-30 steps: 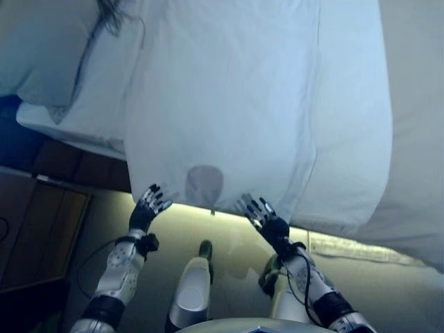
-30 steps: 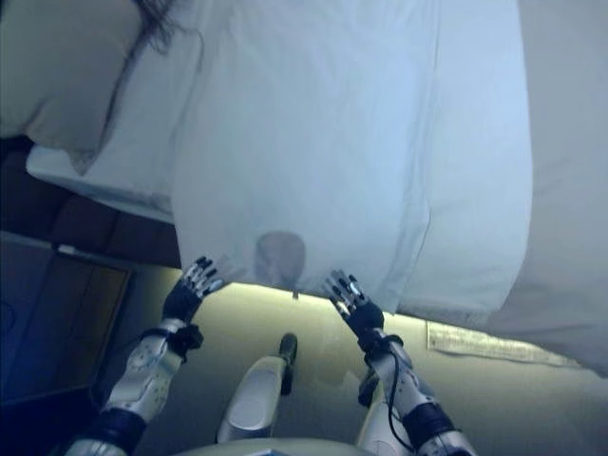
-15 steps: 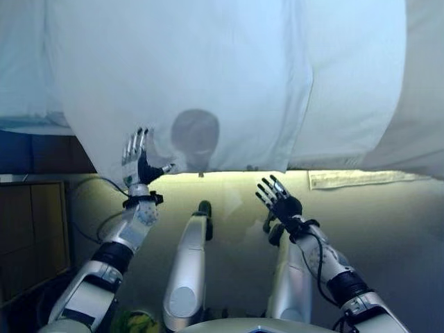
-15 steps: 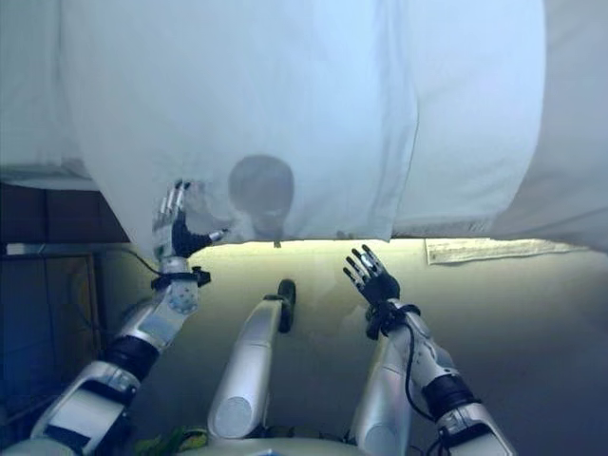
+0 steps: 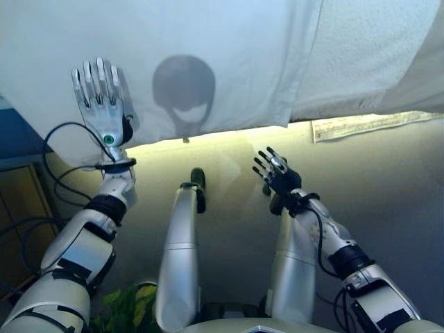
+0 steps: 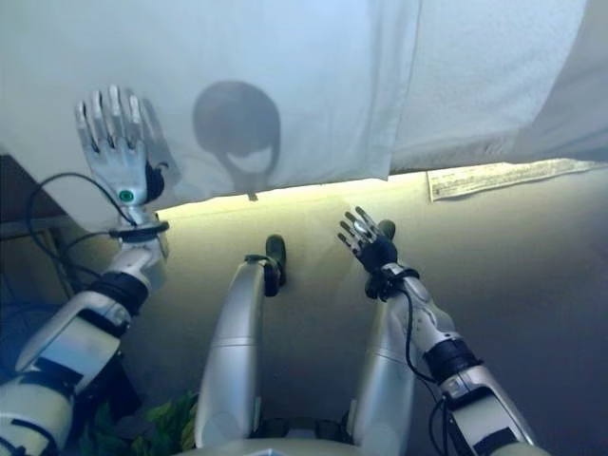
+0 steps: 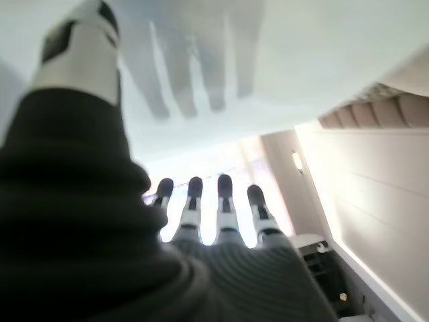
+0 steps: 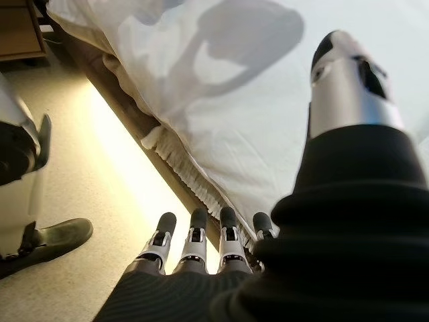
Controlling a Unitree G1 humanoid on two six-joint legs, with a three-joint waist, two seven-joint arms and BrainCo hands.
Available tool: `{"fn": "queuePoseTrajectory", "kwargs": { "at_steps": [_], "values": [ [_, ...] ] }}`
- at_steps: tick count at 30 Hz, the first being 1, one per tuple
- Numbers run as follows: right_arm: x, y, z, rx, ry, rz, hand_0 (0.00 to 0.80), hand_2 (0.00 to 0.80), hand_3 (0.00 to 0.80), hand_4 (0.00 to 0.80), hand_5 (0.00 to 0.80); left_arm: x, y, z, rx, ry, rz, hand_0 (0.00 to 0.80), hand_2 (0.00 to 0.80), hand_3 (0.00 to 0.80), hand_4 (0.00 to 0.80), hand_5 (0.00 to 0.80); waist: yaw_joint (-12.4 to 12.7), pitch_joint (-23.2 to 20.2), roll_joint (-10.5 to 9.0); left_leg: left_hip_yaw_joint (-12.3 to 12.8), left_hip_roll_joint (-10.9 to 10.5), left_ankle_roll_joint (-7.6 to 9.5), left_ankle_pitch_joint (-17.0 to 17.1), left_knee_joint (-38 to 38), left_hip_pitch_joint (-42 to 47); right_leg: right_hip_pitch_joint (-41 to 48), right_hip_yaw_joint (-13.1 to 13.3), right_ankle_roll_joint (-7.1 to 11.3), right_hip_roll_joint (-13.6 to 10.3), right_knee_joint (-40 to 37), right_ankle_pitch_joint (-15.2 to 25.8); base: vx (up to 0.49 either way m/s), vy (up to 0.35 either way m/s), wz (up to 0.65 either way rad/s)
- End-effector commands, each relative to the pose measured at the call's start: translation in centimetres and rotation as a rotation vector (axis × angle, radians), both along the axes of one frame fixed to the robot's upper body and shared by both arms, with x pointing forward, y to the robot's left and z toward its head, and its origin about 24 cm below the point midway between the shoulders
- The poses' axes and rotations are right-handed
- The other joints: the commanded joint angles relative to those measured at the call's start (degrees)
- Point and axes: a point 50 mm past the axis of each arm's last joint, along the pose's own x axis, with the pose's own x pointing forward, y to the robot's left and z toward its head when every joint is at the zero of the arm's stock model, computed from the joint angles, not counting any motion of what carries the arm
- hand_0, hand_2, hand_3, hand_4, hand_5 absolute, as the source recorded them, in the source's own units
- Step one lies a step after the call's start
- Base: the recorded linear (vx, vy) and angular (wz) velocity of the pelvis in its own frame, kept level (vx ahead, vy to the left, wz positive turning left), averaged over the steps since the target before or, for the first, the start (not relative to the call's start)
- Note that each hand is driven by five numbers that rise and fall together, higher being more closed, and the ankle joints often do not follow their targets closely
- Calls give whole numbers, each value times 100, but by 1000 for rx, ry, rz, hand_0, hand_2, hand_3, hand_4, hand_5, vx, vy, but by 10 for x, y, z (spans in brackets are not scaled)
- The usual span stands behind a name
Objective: Make the bed neatly
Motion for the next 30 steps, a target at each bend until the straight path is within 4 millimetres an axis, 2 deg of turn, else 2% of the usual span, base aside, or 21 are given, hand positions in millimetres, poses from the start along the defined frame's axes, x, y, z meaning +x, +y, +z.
{"fn": "queuePoseTrajectory", "kwargs": {
  "at_steps": [1, 4, 9, 13, 19, 20, 21, 22, 30],
  "values": [
    [-8, 4, 7, 41, -41, 10, 0, 0, 0, 0, 0, 9, 1, 17, -92, 9, -3, 0, 0, 0, 0, 0, 65, 15, 134, -262, -97, -156, 1508, -901, -652, 51, -33, 629, 13, 397, 299, 0, 0, 0],
    [-4, 7, 18, 51, -62, 1, 0, 0, 0, 0, 0, 15, -8, 18, -163, 70, -62, 0, 0, 0, 0, 0, 66, 16, 122, -248, -86, -169, 1427, -664, -896, -142, -22, 665, -26, 499, 322, 0, 0, 0],
    [-1, 13, 30, 64, -82, -11, 0, 0, 0, 0, 0, 18, -16, 7, -272, 170, -105, 0, 0, 0, 0, 0, 107, 18, 126, -236, -52, -185, 1246, -315, -1170, -382, -6, 724, -146, 659, 318, 0, 1, 7],
    [1, 16, 41, 75, -94, -1, 0, 0, 0, 0, 0, 20, -18, -3, -285, 293, -92, 0, 0, 0, 0, 0, 139, 17, 112, -262, 5, -190, 1159, -38, -1408, -578, 25, 748, -230, 840, 316, 0, 8, 9],
    [2, 18, 51, 72, -99, 3, 0, 0, 0, 0, 0, 18, -13, -11, -283, 369, -45, 0, 0, 0, 0, 0, 155, 18, 125, -307, 109, -206, 1201, 65, -1624, -806, 84, 737, -300, 992, 342, 3, 29, -6],
    [2, 17, 52, 73, -101, 3, 0, 0, 0, 0, 0, 18, -12, -11, -288, 377, -39, 273, 273, 273, 273, 273, 156, 18, 125, -309, 124, -209, 1207, 88, -1652, -830, 87, 734, -311, 1011, 345, -3, 22, -7],
    [2, 17, 54, 73, -103, 2, 0, 0, 0, 0, 0, 18, -11, -11, -292, 381, -35, 499, 499, 499, 499, 499, 157, 18, 128, -311, 139, -211, 1213, 98, -1672, -847, 90, 734, -324, 1024, 349, -7, 16, -4],
    [3, 17, 55, 74, -106, 3, 0, 0, 0, 0, 0, 18, -11, -10, -294, 380, -30, 784, 784, 784, 784, 784, 157, 18, 130, -317, 157, -214, 1222, 99, -1687, -865, 96, 736, -338, 1035, 354, -9, 11, -4],
    [4, 17, 64, 83, -118, 7, 0, 0, 0, 0, 0, 19, -12, 0, -289, 358, -33, 800, 800, 800, 800, 800, 167, 18, 122, -368, 208, -263, 1300, 83, -1753, -929, 120, 763, -371, 1054, 424, -5, 0, -2]
  ]
}}
